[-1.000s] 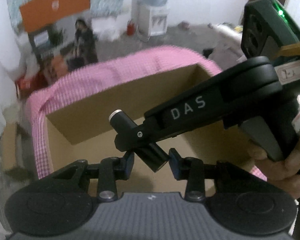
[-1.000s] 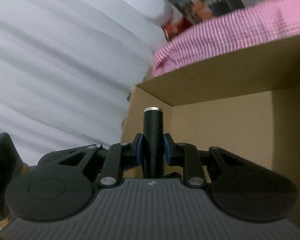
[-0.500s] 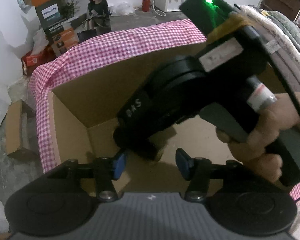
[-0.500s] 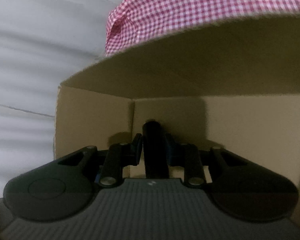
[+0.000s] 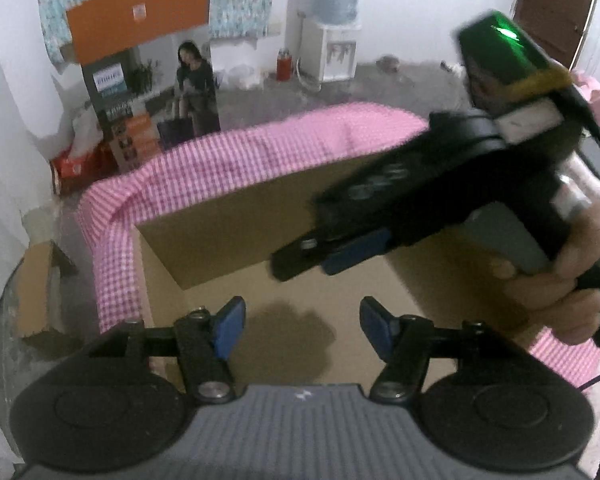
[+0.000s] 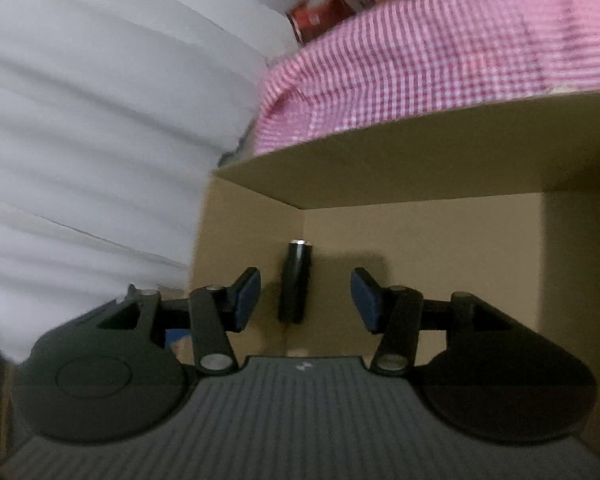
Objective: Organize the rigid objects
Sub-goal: 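Withdraw the right gripper from the box back toward the table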
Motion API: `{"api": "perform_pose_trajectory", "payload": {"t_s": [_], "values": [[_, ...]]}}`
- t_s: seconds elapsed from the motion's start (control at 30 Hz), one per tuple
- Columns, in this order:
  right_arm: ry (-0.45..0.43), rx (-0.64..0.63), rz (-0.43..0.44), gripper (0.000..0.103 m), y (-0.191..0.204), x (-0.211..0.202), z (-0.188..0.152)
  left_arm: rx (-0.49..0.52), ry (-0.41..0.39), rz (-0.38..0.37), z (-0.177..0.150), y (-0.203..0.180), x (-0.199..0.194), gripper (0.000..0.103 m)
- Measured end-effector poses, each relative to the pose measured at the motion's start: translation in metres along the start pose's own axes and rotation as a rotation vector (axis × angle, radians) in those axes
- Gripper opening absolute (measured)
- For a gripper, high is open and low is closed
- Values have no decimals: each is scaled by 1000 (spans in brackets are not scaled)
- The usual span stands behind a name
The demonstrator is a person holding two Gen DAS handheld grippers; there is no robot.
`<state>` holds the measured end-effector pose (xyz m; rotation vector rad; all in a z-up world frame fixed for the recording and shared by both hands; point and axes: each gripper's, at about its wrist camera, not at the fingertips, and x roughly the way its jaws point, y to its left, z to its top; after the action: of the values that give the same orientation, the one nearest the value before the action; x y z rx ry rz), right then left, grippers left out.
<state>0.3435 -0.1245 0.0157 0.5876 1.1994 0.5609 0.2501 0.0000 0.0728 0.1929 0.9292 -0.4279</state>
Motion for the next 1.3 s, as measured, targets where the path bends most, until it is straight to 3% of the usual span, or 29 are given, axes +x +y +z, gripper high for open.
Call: {"api": "perform_pose_trajectory", "payload": {"t_s": [0.23, 0.4, 0.5, 0.63, 0.83, 0.97, 1.17, 1.3], "values": [[-195, -84, 66, 50, 3, -119, -78, 26, -122, -15, -20, -33, -65, 73], [-306, -139, 64, 50, -8, -179, -154, 84, -205, -45, -54, -77, -100, 80], [-338, -143, 34, 50, -23, -196, -198, 102, -226, -80, -78, -104, -105, 83], [-335, -121, -32, 50, -53, -183, -244, 122, -234, -114, -112, -137, -91, 83], [-263, -76, -107, 43, -93, -131, -258, 195, -182, -98, -149, -181, -41, 80], [-217, -79, -140, 37, -104, -104, -248, 222, -136, -62, -160, -199, -8, 69], [-173, -115, -201, 30, -99, -86, -234, 225, -96, -39, -161, -203, 28, 41], [-144, -137, -241, 27, -97, -74, -228, 216, -68, -47, -160, -201, 42, 34]]}}
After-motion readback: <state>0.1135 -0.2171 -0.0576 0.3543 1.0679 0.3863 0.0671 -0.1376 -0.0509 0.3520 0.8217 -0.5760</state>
